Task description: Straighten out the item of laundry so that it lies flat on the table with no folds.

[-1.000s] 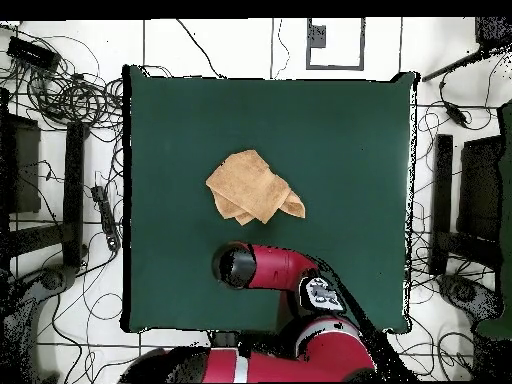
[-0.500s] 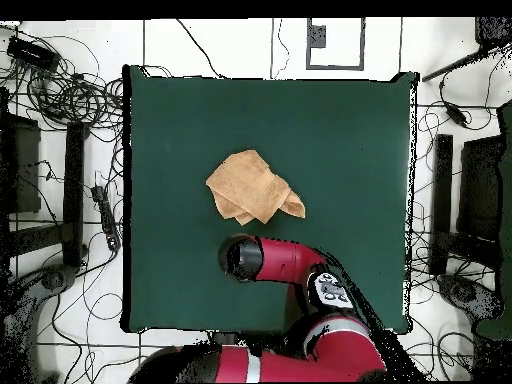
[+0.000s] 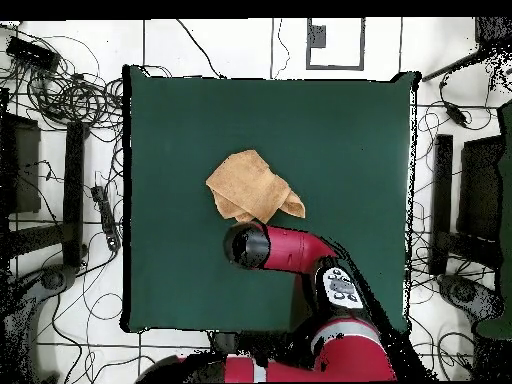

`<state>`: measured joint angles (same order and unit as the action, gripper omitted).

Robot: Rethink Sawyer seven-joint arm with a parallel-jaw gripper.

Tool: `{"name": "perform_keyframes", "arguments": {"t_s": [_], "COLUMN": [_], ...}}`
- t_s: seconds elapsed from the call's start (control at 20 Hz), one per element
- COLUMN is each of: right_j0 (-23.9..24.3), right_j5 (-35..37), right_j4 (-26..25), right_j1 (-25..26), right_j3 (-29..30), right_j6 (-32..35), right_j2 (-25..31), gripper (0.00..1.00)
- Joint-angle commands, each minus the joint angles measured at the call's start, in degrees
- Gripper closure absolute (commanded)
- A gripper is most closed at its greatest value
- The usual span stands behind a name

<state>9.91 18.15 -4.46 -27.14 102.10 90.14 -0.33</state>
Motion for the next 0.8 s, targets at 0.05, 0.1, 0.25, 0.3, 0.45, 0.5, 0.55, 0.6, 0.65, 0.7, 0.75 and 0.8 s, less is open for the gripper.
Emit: {"name": "perform_keyframes", "arguments": {"t_s": [0.05,0.1,0.25,0.3,0.45,0.5,0.55,0.6,0.65,0.7,0.75,0.8], "right_j0": [-1.3,-1.5,-2.3,-2.7,-3.3,-3.5,-3.6,-3.6,-3.7,-3.7,-3.6,-3.4], "right_j5": [3.6,3.9,3.9,3.5,1.6,0.9,0.6,0.2,0.0,-0.2,-0.6,-0.9], "right_j4": [0.2,0.2,0.4,0.4,0.5,0.5,0.4,0.4,0.4,0.3,0.3,0.3], "right_j1": [1.3,1.5,2.7,3.5,6.2,6.9,7.6,8.1,8.6,9.1,9.5,9.8], "right_j3": [-6.9,-7.3,-9.1,-9.6,-11.6,-12.0,-12.5,-12.8,-13.2,-13.5,-13.7,-13.8], "right_j6": [5.4,5.5,6.1,6.4,7.2,7.4,7.5,7.6,7.7,7.7,7.8,7.8], "right_j2": [3.7,3.6,3.0,2.8,2.5,2.4,2.3,2.2,2.1,2.2,2.3,2.4], "gripper": [0.0,0.0,0.0,0.0,0.0,0.0,0.0,0.0,0.0,0.0,0.0,0.0]}}
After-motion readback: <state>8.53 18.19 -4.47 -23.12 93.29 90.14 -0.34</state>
